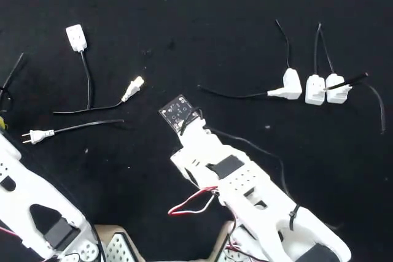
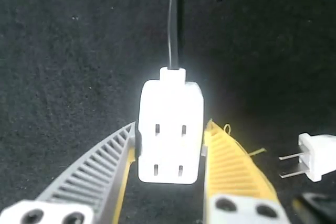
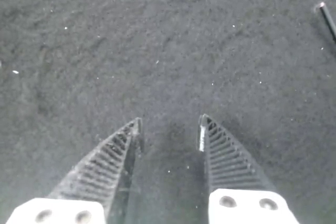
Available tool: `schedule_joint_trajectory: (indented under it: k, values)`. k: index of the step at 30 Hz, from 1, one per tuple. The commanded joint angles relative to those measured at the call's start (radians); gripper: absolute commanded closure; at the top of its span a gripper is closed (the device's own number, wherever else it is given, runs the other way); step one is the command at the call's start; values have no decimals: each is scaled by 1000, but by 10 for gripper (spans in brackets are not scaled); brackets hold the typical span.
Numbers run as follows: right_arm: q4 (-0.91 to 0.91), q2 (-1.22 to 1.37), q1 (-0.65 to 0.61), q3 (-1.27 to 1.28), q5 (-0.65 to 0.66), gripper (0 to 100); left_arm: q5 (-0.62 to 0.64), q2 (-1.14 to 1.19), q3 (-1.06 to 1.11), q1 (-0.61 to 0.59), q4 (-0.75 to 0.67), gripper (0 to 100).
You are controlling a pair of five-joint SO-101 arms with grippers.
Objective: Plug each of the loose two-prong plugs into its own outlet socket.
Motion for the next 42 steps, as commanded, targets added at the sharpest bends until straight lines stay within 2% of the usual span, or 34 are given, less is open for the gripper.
schedule_joint_trajectory:
  k: [1, 5, 9, 11, 13, 20, 24, 28, 33, 42]
  values:
    - [-25, -28, -14, -5, 12, 832, -9, -2, -79, -13, 9, 798]
    - [-25, -28, -14, -5, 12, 832, -3, 21, -88, -15, 14, 808]
    - [-25, -28, -14, -5, 12, 832, -2, 25, -85, -19, 28, 984]
    - [-25, -28, -14, -5, 12, 832, -2, 15, -87, -21, 78, 945]
    - [-25, -28, -14, -5, 12, 832, 21, 14, -88, -24, 80, 974]
    - [-25, -30, -12, -5, 12, 832, 146, -55, -104, -79, 81, 970]
    - [-25, -33, -12, -7, 12, 832, 157, -133, -58, -114, 83, 970]
    - [-25, -33, -12, -7, 12, 832, 158, -276, 122, -133, 83, 970]
    - [-25, -33, -12, -7, 12, 832, 199, -499, 452, -125, 81, 970]
    - [-17, -35, -9, -12, 9, 832, 213, -991, 1061, -28, 77, 970]
